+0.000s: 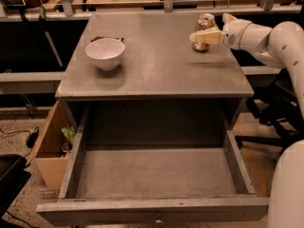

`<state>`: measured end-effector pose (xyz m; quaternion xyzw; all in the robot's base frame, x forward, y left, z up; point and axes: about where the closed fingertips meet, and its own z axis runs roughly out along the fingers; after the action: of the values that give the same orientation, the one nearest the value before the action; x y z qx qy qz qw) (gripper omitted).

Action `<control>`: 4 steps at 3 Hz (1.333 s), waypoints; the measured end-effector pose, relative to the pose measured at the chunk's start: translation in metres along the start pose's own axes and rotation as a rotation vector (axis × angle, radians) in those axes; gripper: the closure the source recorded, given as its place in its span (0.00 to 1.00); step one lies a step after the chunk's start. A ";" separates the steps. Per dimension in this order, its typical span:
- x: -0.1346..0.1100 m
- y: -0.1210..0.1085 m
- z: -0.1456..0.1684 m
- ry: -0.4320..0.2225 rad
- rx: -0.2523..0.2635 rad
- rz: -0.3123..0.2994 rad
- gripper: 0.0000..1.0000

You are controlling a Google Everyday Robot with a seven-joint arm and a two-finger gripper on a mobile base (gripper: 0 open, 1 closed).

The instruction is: Pick orange can

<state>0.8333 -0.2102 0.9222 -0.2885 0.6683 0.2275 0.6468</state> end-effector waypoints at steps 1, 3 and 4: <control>0.009 0.002 0.020 -0.005 -0.022 0.051 0.18; 0.009 0.006 0.025 -0.005 -0.029 0.052 0.63; 0.009 0.008 0.028 -0.005 -0.034 0.053 0.88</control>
Offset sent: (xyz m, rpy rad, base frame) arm 0.0113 0.0121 -0.0084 0.0352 0.0283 0.0162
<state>0.8485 -0.1860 0.9106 -0.2812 0.6701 0.2566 0.6372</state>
